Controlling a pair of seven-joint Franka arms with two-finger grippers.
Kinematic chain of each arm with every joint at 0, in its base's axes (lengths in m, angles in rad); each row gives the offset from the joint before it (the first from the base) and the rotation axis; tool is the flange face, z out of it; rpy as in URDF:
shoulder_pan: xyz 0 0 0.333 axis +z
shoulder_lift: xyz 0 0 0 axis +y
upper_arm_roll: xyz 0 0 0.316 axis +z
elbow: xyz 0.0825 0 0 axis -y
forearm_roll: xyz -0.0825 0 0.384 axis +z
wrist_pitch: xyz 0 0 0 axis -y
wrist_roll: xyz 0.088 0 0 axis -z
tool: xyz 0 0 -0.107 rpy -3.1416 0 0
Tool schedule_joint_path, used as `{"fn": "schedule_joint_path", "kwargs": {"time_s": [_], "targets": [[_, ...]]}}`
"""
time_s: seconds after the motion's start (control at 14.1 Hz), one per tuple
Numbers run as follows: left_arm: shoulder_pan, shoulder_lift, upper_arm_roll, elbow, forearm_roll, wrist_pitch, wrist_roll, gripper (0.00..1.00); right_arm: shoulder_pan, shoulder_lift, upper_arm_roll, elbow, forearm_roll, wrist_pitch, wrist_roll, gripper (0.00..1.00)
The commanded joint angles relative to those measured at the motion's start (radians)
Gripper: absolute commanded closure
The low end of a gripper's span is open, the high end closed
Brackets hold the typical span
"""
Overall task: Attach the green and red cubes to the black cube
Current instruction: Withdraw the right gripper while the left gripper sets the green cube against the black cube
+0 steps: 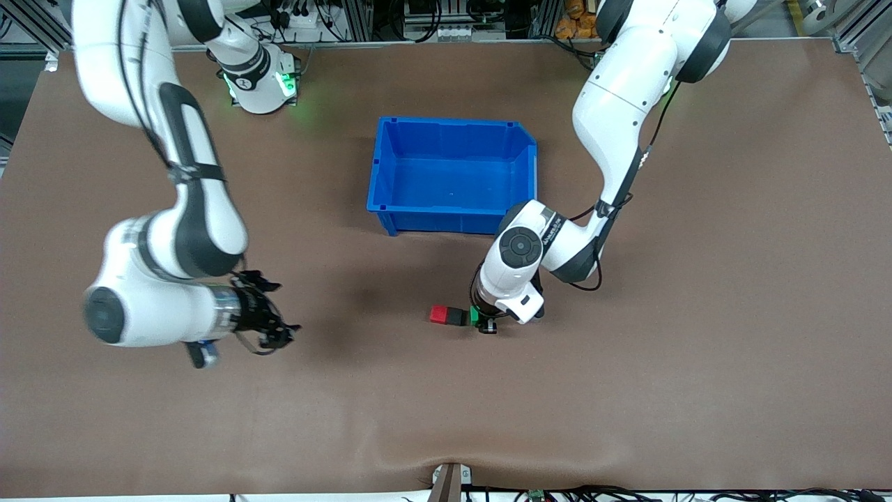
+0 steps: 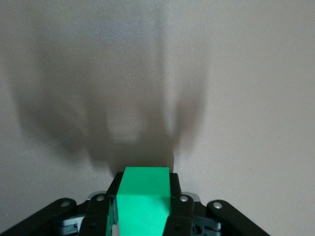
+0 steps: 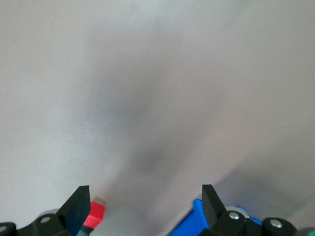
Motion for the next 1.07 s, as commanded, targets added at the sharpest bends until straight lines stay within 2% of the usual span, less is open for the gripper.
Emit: {"fn": "schedule_joint_path", "kwargs": {"time_s": [0.0, 0.21, 0.36, 0.43, 0.5, 0.64, 0.71, 0.78, 0.85, 0.99], "targets": [[-0.012, 0.022, 0.009, 0.036, 0.0, 0.0, 0.029, 1.0, -0.091, -0.109, 0.035, -0.023, -0.041, -0.036, -0.142, 0.0], [-0.02, 0.037, 0.009, 0.045, 0.001, 0.032, 0.029, 1.0, -0.175, -0.197, 0.1, -0.018, -0.122, -0.072, -0.438, 0.0], [-0.023, 0.042, 0.012, 0.047, 0.001, 0.051, 0.029, 1.0, -0.21, -0.227, 0.104, 0.02, -0.139, -0.103, -0.57, 0.0], [-0.023, 0.044, 0.013, 0.047, 0.001, 0.054, 0.034, 1.0, -0.218, -0.238, 0.104, 0.037, -0.175, -0.139, -0.592, 0.0], [-0.023, 0.042, 0.013, 0.047, 0.001, 0.055, 0.051, 0.89, -0.238, -0.256, 0.108, 0.082, -0.221, -0.198, -0.618, 0.0], [-0.023, 0.041, 0.013, 0.042, 0.003, 0.055, 0.127, 0.14, -0.255, -0.284, 0.098, 0.143, -0.249, -0.361, -0.819, 0.0], [-0.027, 0.039, 0.015, 0.041, 0.004, 0.055, 0.147, 0.0, -0.25, -0.324, 0.098, 0.143, -0.274, -0.399, -0.864, 0.0], [-0.035, 0.03, 0.016, 0.036, 0.009, 0.054, 0.147, 0.0, -0.258, -0.376, 0.098, 0.12, -0.278, -0.412, -0.88, 0.0], [-0.035, 0.024, 0.019, 0.036, 0.011, 0.049, 0.146, 0.0, -0.257, -0.437, 0.086, 0.027, -0.278, -0.394, -0.891, 0.0], [-0.034, -0.025, 0.059, 0.033, 0.047, 0.017, 0.146, 0.0, -0.241, -0.599, 0.078, -0.203, -0.294, -0.236, -0.915, 0.0]]}}
